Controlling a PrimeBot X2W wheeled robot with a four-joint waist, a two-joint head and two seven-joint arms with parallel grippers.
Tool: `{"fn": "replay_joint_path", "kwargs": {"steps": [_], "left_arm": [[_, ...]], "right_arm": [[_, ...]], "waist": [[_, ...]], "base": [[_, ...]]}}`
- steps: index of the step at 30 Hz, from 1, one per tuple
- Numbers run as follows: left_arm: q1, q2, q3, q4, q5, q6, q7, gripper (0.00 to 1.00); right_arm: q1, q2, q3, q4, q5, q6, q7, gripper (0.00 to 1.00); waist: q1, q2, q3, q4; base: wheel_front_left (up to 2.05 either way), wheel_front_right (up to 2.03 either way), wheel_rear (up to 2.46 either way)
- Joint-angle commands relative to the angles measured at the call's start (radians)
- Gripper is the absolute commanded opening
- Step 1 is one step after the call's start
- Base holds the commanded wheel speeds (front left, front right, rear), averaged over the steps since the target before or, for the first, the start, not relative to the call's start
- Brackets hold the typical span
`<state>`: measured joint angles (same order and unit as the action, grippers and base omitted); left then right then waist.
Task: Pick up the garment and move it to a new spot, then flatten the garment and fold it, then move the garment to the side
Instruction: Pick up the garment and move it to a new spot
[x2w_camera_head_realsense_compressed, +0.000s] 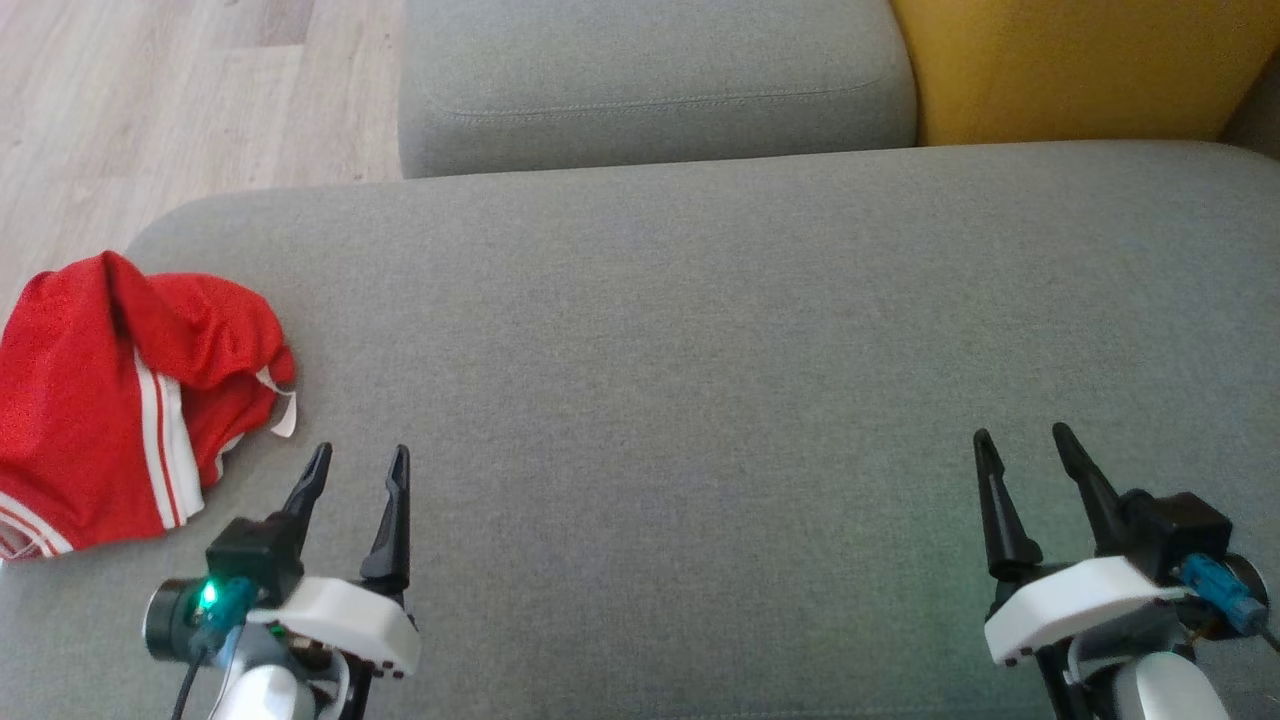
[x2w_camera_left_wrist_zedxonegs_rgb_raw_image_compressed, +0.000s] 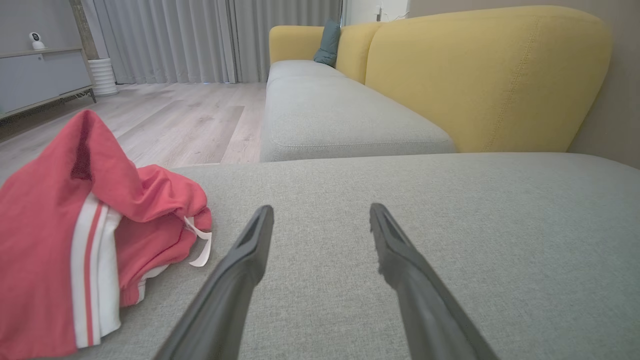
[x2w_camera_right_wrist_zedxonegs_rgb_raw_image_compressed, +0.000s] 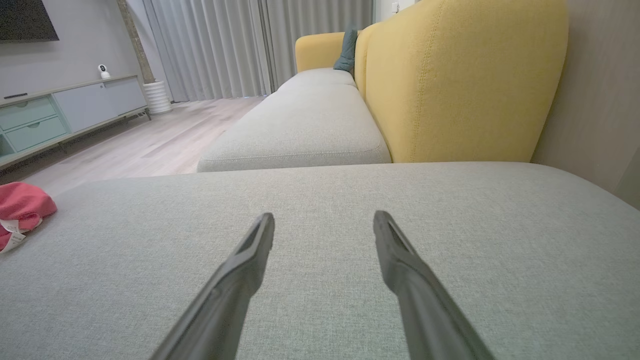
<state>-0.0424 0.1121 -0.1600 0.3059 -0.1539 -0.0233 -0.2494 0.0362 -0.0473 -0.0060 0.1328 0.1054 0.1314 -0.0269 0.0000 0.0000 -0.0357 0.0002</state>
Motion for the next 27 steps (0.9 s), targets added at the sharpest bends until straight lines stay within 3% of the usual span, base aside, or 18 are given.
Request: {"fn": "replay_joint_path", "kwargs": {"steps": [1, 9, 27], "left_arm": [[-0.043, 0.006, 0.035, -0.027, -0.007, 0.007, -0.012, 1.00], [-0.056, 0.005, 0.034, -0.019, -0.009, 0.011, -0.012, 1.00], [-0.091, 0.041, 0.051, -0.015, -0.007, 0.018, -0.012, 1.00]], "right_arm": [[-0.031, -0.005, 0.020, -0.033, 0.002, -0.001, -0.015, 1.00], [-0.028, -0.004, 0.013, -0.059, -0.007, -0.001, -0.017, 1.00], [-0.030, -0.003, 0.054, -0.111, 0.008, -0.001, 0.008, 1.00]], "waist": [[0.0000, 0.0000, 0.000, 0.003], [0.0000, 0.0000, 0.003, 0.048], [0.0000, 0.0000, 0.000, 0.348]], "base": [[0.00, 0.00, 0.00], [0.00, 0.00, 0.00], [0.00, 0.00, 0.00]]}}
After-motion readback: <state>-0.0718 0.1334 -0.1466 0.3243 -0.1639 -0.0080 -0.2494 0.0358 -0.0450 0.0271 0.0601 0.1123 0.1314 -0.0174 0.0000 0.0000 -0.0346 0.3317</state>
